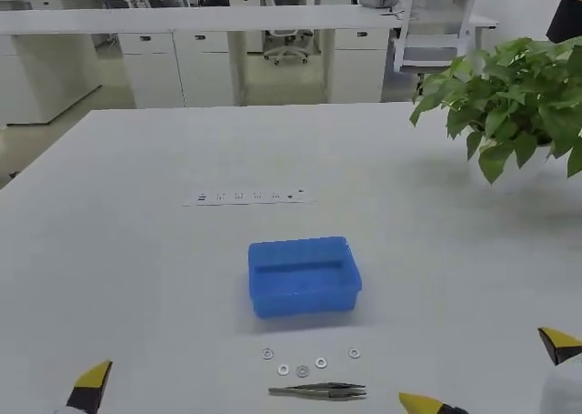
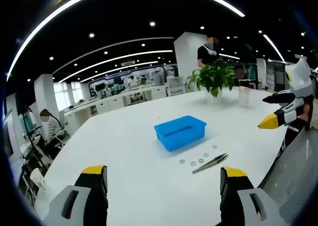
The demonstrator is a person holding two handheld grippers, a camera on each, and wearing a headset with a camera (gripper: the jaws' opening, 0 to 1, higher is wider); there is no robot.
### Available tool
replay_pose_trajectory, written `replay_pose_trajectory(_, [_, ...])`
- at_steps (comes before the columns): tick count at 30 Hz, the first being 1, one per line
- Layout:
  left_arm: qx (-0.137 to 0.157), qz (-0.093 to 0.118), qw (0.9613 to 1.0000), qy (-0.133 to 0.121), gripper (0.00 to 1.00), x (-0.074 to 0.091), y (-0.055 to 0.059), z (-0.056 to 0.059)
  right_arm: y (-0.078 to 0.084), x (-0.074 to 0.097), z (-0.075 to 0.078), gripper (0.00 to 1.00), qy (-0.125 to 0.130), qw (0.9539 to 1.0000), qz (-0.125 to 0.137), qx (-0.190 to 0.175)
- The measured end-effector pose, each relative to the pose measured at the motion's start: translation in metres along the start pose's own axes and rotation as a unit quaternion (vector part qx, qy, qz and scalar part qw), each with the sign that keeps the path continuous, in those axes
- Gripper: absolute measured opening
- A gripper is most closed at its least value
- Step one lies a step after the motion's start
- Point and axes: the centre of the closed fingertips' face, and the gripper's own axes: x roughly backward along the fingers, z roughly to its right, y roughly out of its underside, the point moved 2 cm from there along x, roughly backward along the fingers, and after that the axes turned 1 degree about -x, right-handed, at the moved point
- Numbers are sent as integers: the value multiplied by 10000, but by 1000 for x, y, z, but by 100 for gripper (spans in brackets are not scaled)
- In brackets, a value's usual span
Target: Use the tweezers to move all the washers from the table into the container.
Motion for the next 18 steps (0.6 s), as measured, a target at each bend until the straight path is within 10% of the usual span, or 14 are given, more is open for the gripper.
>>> replay_pose_trajectory(18, [392, 272, 9989, 49, 93, 6, -12, -4, 7, -2, 0, 98, -2, 9998, -188, -85])
